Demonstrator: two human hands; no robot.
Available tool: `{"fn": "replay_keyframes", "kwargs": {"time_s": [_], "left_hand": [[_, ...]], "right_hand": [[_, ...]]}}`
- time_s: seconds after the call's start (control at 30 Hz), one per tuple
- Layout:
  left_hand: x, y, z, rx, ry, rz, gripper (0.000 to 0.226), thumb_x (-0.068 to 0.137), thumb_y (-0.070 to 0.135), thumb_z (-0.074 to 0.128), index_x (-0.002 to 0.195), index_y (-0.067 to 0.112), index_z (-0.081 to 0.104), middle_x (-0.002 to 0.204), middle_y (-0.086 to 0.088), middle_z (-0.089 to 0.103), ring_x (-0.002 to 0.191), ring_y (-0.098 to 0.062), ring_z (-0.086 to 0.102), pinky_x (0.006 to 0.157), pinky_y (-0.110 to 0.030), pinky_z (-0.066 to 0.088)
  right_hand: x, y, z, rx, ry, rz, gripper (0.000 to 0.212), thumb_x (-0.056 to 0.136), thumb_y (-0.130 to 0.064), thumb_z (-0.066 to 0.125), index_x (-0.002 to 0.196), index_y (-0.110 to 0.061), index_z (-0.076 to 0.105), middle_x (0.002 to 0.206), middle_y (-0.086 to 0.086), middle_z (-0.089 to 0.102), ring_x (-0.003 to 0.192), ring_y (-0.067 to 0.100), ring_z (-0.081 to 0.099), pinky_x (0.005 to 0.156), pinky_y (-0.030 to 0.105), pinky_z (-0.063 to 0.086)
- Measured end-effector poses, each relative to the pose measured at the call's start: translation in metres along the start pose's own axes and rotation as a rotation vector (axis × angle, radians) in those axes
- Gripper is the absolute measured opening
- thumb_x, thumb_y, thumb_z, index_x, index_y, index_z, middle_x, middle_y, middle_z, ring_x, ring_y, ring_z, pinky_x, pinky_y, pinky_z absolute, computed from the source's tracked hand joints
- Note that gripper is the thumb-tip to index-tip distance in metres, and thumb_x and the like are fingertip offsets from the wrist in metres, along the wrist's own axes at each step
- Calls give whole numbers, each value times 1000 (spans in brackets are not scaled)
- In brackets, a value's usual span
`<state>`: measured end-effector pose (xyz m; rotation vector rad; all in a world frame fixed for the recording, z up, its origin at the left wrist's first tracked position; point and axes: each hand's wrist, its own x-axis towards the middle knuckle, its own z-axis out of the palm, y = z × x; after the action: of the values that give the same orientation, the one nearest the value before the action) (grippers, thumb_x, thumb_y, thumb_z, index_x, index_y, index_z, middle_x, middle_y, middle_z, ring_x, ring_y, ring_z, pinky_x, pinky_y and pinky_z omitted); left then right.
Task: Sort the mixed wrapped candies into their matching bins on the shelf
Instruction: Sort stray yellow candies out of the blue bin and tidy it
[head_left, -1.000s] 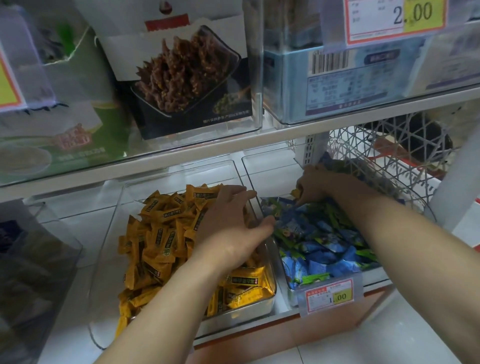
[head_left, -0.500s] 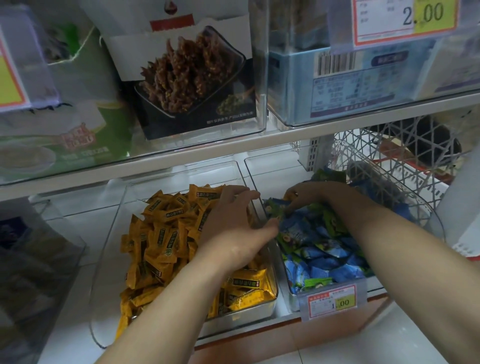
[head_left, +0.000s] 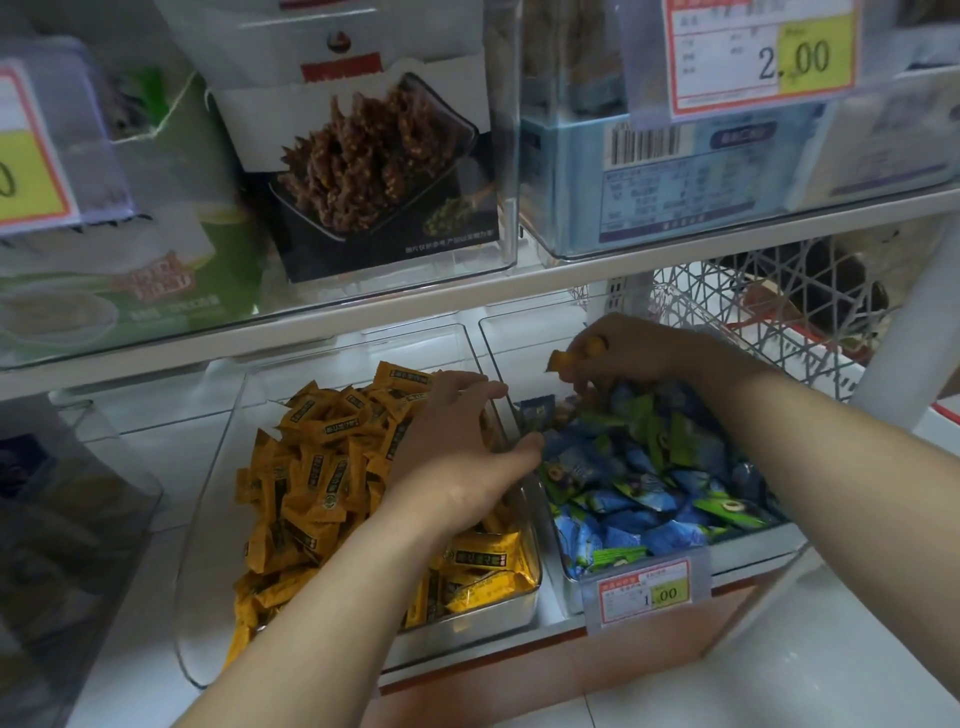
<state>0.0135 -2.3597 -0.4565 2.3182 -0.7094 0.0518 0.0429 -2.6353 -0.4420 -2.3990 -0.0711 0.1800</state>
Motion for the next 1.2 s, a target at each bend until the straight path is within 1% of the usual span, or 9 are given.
{"fn": "replay_keyframes", "kwargs": {"time_s": [0.07, 0.2, 0.3, 0.47, 0.57, 0.73, 0.87, 1.1, 1.2], "left_hand": [[1, 2, -1, 3, -19, -14, 74, 62, 76, 53, 129, 42, 53, 133, 22, 36, 124, -5, 43, 98, -23, 40], [1, 15, -4, 89, 79, 56, 70, 73, 64, 61, 136, 35, 50, 138, 11, 44, 129, -13, 42, 104, -28, 37], [-2, 37, 1, 116, 177, 182, 79, 75, 67, 60, 144, 36, 38, 139, 4, 51, 124, -18, 47, 102, -35, 41], [-5, 65, 20, -22, 43, 183, 98, 70, 78, 58, 149, 48, 9, 146, 8, 36, 122, -16, 52, 96, -35, 50], [-3, 67, 25, -75, 26, 190, 95, 67, 76, 63, 148, 47, 21, 141, 9, 37, 116, -12, 55, 95, -35, 52], [-3, 74, 28, -149, 72, 241, 64, 71, 56, 74, 129, 43, 49, 119, 14, 51, 107, -5, 53, 87, -16, 43], [-4, 77, 27, -232, 46, 221, 36, 78, 34, 74, 109, 37, 55, 106, 11, 60, 89, -10, 63, 78, -31, 54], [-3, 74, 22, -298, 80, 106, 34, 74, 27, 75, 100, 33, 54, 93, 17, 64, 82, 2, 61, 67, -19, 52], [-3, 66, 7, -323, 135, 112, 33, 74, 26, 76, 100, 32, 56, 94, 17, 64, 84, 4, 60, 66, -14, 49]], "right_hand": [[-12, -15, -5, 31, 41, -24, 17, 87, -39, 74, 83, -23, 76, 79, -10, 77, 66, 8, 71, 58, 13, 50], [-40, -40, -6, 112, 99, -44, 27, 89, -44, 71, 92, -18, 77, 87, -8, 78, 74, 18, 74, 72, 31, 58], [-62, -55, 3, 142, 155, -24, 29, 88, -51, 69, 87, -23, 76, 79, -7, 76, 74, 12, 71, 70, 26, 54], [-89, -64, 28, 319, 240, 75, 37, 85, -50, 68, 88, -14, 74, 77, -3, 75, 74, 10, 70, 71, 30, 50], [-101, -62, 39, 499, 259, 81, 56, 76, -58, 68, 96, -5, 72, 85, 10, 74, 78, 22, 71, 66, 27, 52], [-114, -51, 43, 787, 218, 97, 49, 71, -55, 71, 99, -15, 73, 94, 6, 76, 86, 18, 72, 68, 32, 55], [-120, -45, 41, 911, 156, 82, 22, 90, -36, 63, 94, -18, 75, 97, 8, 73, 88, 22, 67, 75, 38, 52], [-128, -45, 43, 861, 79, 4, 41, 88, -26, 73, 125, -10, 62, 123, 15, 67, 109, 26, 67, 87, 40, 57], [-129, -38, 41, 710, 152, 8, 40, 92, -10, 69, 129, -18, 61, 118, 7, 70, 111, 22, 67, 85, 35, 57]]}}
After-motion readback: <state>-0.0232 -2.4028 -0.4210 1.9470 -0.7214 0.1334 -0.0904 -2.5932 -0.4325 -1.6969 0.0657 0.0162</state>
